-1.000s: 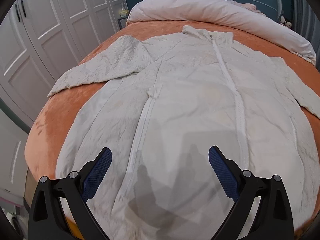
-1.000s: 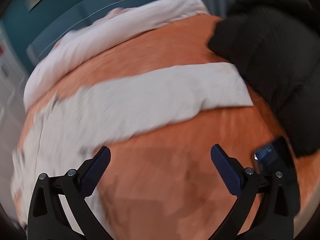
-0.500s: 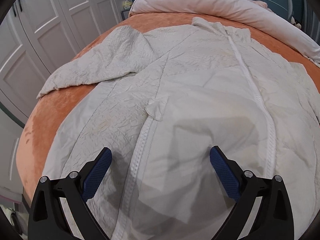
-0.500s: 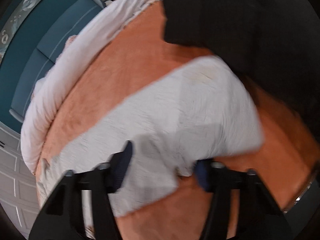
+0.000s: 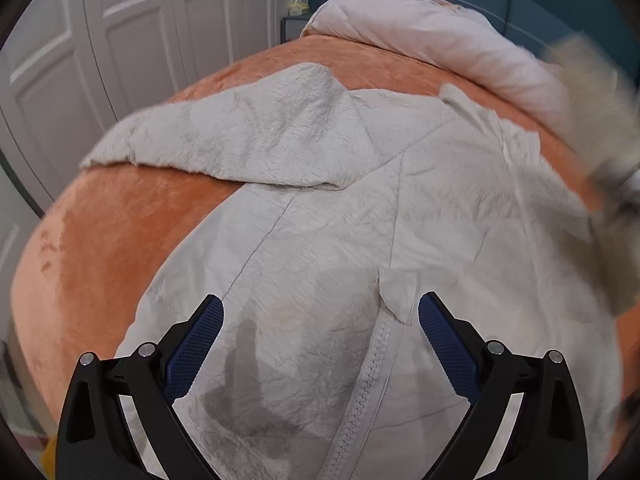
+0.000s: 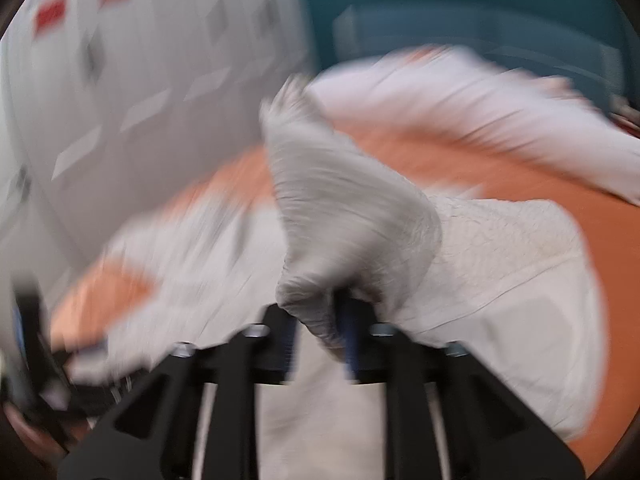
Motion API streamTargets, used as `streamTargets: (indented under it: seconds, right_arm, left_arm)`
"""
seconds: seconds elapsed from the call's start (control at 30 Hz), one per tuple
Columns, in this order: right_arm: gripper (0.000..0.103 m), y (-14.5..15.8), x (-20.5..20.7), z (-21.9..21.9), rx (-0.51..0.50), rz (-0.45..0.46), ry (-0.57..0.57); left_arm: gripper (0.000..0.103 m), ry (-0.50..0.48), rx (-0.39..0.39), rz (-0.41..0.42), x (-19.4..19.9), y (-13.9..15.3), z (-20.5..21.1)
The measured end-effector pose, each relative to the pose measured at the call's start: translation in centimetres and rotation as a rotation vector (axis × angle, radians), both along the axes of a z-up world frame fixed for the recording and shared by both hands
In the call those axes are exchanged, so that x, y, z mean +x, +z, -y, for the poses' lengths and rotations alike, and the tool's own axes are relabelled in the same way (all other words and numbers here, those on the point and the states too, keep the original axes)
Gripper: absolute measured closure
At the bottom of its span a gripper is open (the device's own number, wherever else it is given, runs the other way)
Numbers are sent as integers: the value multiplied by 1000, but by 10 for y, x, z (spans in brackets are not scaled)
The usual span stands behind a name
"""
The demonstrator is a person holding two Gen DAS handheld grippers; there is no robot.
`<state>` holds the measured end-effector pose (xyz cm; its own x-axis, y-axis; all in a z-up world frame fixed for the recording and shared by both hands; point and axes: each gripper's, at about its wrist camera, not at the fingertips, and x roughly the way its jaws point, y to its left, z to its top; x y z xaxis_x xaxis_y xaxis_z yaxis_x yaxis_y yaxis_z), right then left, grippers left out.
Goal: Fold large clothes
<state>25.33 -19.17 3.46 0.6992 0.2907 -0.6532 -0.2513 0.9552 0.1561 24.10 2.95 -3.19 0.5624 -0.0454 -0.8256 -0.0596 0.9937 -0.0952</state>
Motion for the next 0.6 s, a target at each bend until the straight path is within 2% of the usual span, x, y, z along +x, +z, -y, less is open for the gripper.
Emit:
streamTargets:
  seconds: [0.03, 0.1, 0.13, 0.2, 0.27, 0.37, 0.4, 0.47, 0.5, 0.57, 0.6]
  right_arm:
    - [57, -22, -2, -28, -45, -36, 34]
    - [55, -45, -12, -53, -73, -54, 72]
    - [55, -49, -21, -56, -64, -62, 75]
    - [48, -47, -45, -47, -18, -56, 43]
    - [44, -41, -54, -25, 28, -45, -16]
    - [43, -31, -70, 31, 52, -41, -171]
    - [42, -31, -71, 62, 64, -56, -261]
    - [42, -31, -75, 98, 102, -74, -374]
    - [42, -33, -79, 124, 144, -79, -450]
    - [42, -35, -81, 154, 174, -74, -532]
    - [43, -37, -79, 167, 163, -71, -566]
  left_arm:
    - [6, -1, -42, -10, 3, 1, -6]
    - [6, -9, -111, -26, 10, 2, -12]
    - [6, -19, -147, -31, 15, 2, -15]
    - [5, -35, -204, -35, 26, 0, -15]
    - [5, -49, -247, -56, 38, -7, -11]
    - [5, -64, -382, -132, 67, -27, 3]
    - [5, -60, -403, -146, 74, -31, 8]
    - [5, -79, -421, -147, 86, -35, 22]
    - [8, -92, -420, -146, 90, -36, 27]
    - [28, -124, -393, -135, 99, -35, 40]
    - [54, -152, -355, -124, 106, -35, 50]
